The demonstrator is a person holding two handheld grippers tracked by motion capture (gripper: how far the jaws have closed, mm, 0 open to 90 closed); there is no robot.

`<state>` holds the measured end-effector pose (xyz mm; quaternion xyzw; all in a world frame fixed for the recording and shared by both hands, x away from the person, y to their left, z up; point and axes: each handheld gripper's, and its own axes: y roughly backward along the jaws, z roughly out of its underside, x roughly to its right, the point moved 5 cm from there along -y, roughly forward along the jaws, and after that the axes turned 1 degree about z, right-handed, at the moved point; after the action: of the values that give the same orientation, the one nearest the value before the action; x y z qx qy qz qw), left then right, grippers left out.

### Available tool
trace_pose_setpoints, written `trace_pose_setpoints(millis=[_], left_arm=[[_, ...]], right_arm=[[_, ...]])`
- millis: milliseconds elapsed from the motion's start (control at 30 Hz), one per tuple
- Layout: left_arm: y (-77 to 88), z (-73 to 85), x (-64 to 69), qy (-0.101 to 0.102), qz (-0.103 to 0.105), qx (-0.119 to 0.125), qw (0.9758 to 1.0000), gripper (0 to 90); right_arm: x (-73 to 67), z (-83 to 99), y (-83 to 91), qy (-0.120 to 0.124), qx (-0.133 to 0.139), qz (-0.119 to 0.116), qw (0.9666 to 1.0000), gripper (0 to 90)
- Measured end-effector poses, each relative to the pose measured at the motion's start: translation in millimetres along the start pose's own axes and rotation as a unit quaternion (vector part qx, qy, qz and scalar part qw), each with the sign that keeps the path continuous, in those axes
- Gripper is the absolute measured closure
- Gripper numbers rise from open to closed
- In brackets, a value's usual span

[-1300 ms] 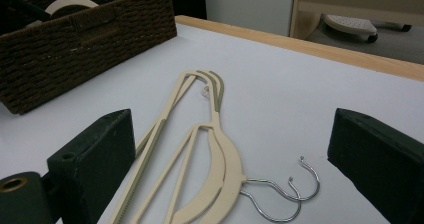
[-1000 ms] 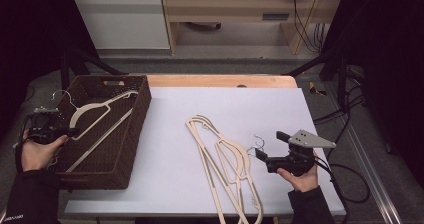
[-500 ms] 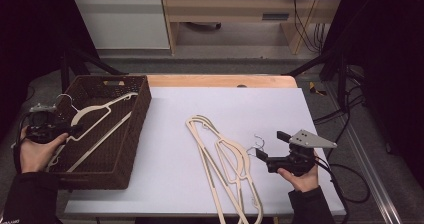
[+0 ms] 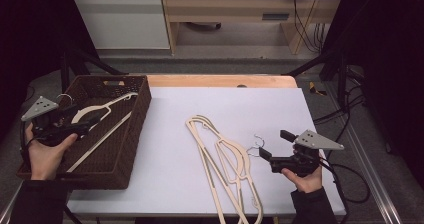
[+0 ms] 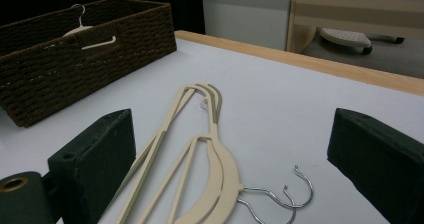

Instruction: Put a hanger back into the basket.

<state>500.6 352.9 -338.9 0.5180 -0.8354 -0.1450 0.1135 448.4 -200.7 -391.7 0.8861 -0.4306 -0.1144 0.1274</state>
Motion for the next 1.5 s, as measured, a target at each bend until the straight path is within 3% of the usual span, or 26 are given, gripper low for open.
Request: trace_pose_setpoints(millis=[100, 267, 467, 633, 667, 867, 1500], left_arm=[[1.2, -7.6, 23.8, -0.010, 0.025, 0.024, 0.9994, 9.2], [-4.6, -11.6, 55.5, -0.026, 0.053, 0.037, 0.9976, 7.6], [-16.7, -6.5, 100.9, -0.042, 0.099, 0.047, 0.9931, 7.1], [-31.4, 1.2, 132.1, -0.050, 0.129, 0.042, 0.9895, 7.4], [-38.4, 3.9, 141.4, -0.060, 0.133, 0.031, 0.9888, 7.6], [-60.9, 8.7, 171.8, -0.078, 0.159, 0.007, 0.9841, 7.7], [-134.2, 21.4, 244.4, -0.074, 0.214, -0.033, 0.9734, 9.2]], right_arm=[[-0.8, 0.1, -0.2, -0.003, 0.000, 0.001, 1.0000, 5.6], [0.5, 1.2, 0.7, -0.002, -0.001, 0.004, 1.0000, 5.5], [-0.1, 0.8, 2.3, 0.000, 0.006, 0.000, 1.0000, 4.9], [0.4, 0.5, 4.0, 0.003, 0.007, 0.001, 1.0000, 4.7], [0.7, 0.4, 4.5, 0.003, 0.007, 0.001, 1.0000, 4.7], [1.9, -1.4, 7.5, 0.002, 0.014, 0.003, 0.9999, 4.8], [4.8, -1.2, 9.2, 0.001, 0.022, 0.002, 0.9998, 4.5]])
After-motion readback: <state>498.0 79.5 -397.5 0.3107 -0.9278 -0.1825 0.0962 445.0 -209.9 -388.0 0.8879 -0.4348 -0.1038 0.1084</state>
